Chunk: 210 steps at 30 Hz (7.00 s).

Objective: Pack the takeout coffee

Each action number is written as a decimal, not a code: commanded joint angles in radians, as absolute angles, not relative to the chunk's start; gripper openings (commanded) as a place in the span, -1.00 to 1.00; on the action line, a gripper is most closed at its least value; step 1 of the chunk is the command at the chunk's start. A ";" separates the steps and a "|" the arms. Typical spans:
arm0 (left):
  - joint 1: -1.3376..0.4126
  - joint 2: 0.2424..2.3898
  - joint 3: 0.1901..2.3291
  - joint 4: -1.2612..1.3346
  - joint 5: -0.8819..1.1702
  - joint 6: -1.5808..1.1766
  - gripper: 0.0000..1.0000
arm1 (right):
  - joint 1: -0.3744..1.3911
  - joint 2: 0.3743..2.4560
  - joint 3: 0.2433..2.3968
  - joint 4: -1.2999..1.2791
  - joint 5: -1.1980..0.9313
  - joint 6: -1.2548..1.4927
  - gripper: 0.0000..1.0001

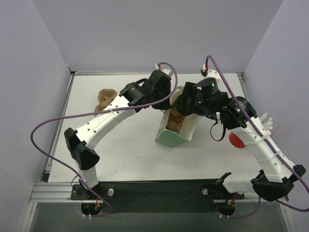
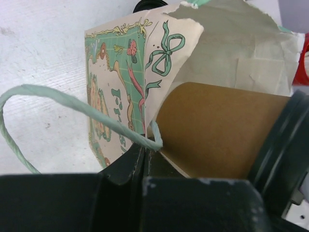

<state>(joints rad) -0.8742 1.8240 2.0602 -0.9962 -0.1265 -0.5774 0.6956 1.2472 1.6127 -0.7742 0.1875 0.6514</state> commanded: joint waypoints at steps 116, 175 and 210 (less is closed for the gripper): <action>-0.735 1.379 1.318 -0.413 -0.110 -0.950 -1.00 | 0.784 1.776 1.617 -1.029 0.014 0.635 -0.63; -0.741 1.367 1.301 -0.437 -0.078 -0.927 -1.00 | 0.773 1.732 1.479 -0.874 0.104 0.664 -0.71; -0.739 1.367 1.309 -0.445 -0.072 -0.923 -1.00 | 0.778 1.776 1.367 -0.810 0.092 0.667 -0.75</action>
